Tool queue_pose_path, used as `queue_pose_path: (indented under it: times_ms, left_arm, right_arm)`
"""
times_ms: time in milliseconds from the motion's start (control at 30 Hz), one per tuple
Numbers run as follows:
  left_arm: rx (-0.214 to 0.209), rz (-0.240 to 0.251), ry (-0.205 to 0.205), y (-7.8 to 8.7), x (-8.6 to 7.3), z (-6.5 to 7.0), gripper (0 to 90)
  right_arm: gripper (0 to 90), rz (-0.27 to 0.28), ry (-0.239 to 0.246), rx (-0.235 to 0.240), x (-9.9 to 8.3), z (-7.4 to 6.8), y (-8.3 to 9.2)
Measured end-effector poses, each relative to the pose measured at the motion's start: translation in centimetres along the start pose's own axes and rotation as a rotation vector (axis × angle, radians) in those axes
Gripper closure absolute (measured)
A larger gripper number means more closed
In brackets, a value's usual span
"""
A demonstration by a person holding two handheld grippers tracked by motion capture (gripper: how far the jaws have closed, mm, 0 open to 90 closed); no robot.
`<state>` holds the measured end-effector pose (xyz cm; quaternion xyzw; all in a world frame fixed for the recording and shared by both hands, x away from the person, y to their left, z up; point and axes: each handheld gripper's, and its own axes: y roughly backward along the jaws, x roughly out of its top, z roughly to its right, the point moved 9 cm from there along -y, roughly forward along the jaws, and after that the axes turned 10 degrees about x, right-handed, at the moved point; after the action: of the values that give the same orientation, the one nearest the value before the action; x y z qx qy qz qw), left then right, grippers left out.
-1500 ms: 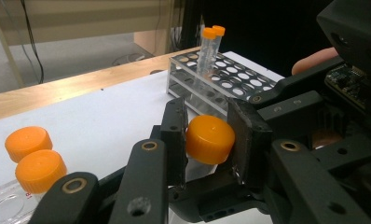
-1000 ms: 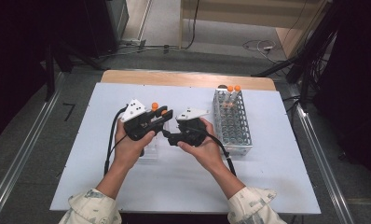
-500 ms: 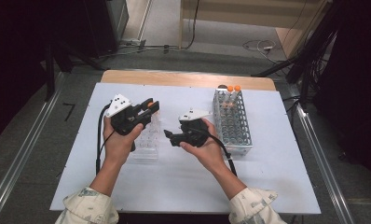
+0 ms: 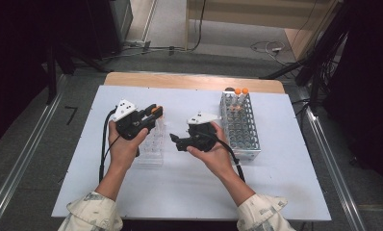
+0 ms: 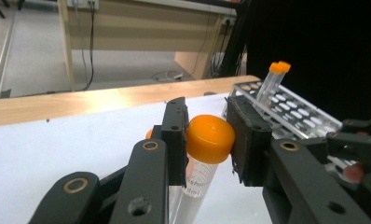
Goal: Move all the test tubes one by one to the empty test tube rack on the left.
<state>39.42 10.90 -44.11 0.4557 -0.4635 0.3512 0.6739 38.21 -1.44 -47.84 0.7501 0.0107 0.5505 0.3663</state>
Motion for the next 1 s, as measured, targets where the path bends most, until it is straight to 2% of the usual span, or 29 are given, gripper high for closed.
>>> queue_pose_path:
  times_ms: [233,433,600,767,900,1000]
  left_arm:
    - [0.027,-0.044,-0.027,-0.7,-1.7,0.0,69.5]
    - [0.075,-0.039,-0.054,-0.5,-2.0,-0.1,67.1]
    - [0.083,-0.040,-0.063,-0.6,-2.3,-0.2,62.1]
    - [0.071,-0.020,-0.046,-0.5,-1.9,0.1,52.1]
    - [0.093,-0.003,-0.022,-0.4,-1.5,-0.2,34.6]
    - [0.107,0.002,-0.011,-0.2,-1.3,-0.4,28.8]
  right_arm:
    - [20.2,0.006,0.001,0.002,0.1,0.0,0.2]
    - [20.3,0.009,-0.004,-0.001,0.0,0.1,0.5]
    - [20.3,0.011,-0.005,-0.001,0.0,0.1,0.4]
    - [20.5,0.020,-0.002,-0.015,0.1,0.3,0.6]
    - [20.5,0.038,-0.004,-0.024,0.3,0.6,1.0]
    - [20.5,0.062,-0.015,-0.042,0.6,1.1,1.7]
